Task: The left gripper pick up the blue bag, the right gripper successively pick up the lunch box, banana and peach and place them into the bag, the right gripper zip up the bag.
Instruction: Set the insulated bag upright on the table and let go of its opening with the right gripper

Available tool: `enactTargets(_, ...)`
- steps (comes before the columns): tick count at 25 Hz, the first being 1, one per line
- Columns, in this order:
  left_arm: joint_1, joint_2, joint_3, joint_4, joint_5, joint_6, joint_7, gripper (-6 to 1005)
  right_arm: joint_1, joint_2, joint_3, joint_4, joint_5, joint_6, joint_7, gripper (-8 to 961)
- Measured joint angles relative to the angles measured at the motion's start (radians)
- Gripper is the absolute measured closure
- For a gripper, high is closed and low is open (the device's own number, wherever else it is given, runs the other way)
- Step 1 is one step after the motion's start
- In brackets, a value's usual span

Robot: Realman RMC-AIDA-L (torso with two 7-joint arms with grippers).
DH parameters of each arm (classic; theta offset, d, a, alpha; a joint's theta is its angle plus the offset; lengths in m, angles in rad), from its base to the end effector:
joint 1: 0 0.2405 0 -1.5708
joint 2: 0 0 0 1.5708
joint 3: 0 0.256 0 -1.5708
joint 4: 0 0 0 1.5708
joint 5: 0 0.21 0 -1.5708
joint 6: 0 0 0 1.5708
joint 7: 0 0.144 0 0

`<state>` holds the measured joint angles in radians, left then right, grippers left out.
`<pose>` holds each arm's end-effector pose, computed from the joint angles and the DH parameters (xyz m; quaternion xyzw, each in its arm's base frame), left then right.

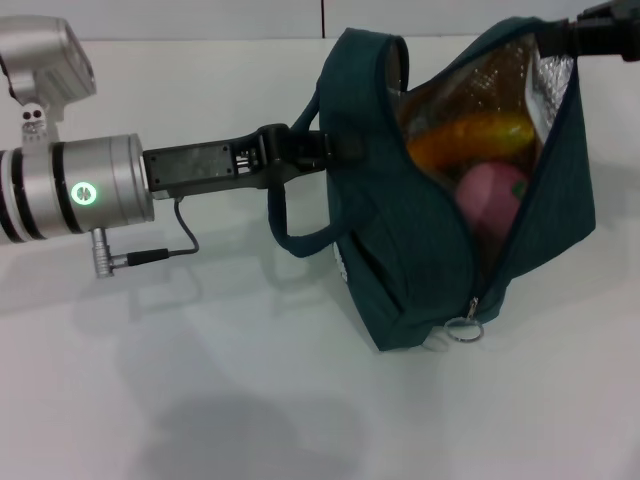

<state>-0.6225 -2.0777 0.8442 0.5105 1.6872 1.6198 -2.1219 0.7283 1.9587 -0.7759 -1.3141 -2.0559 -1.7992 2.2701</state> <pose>-0.2012 0.3391 -0.0179 0.7782 0.5081 0.3591 0.0847 0.1272 0.3775 0.1247 -0.9476 0.2532 0.1525 0.1215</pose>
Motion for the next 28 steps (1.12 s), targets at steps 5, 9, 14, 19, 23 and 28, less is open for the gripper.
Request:
enactTargets(5,0.008,0.004,0.005,0.001,0.009,0.005,-0.020,936,0.012,0.000,-0.006,0.061,0.002,0.004,-0.024,833)
enactTargets(9,0.028,0.005,0.006,0.004,0.009,0.003,-0.032,936,0.036,-0.003,-0.006,0.124,0.003,0.006,-0.045,824)
enactTargets(14,0.043,0.008,0.001,0.002,0.009,-0.006,-0.032,936,0.058,-0.006,-0.008,0.183,-0.002,0.028,-0.070,812)
enactTargets(19,0.044,0.003,0.001,-0.004,0.009,-0.006,-0.032,936,0.058,-0.004,-0.012,0.221,0.003,0.055,-0.136,800)
enactTargets(23,0.046,0.001,0.000,-0.006,0.009,-0.006,-0.032,936,0.051,-0.003,-0.013,0.243,0.002,0.063,-0.175,791)
enactTargets(28,0.056,0.001,-0.001,-0.006,0.009,-0.007,-0.032,936,0.038,0.000,-0.005,0.247,0.009,0.060,-0.207,780)
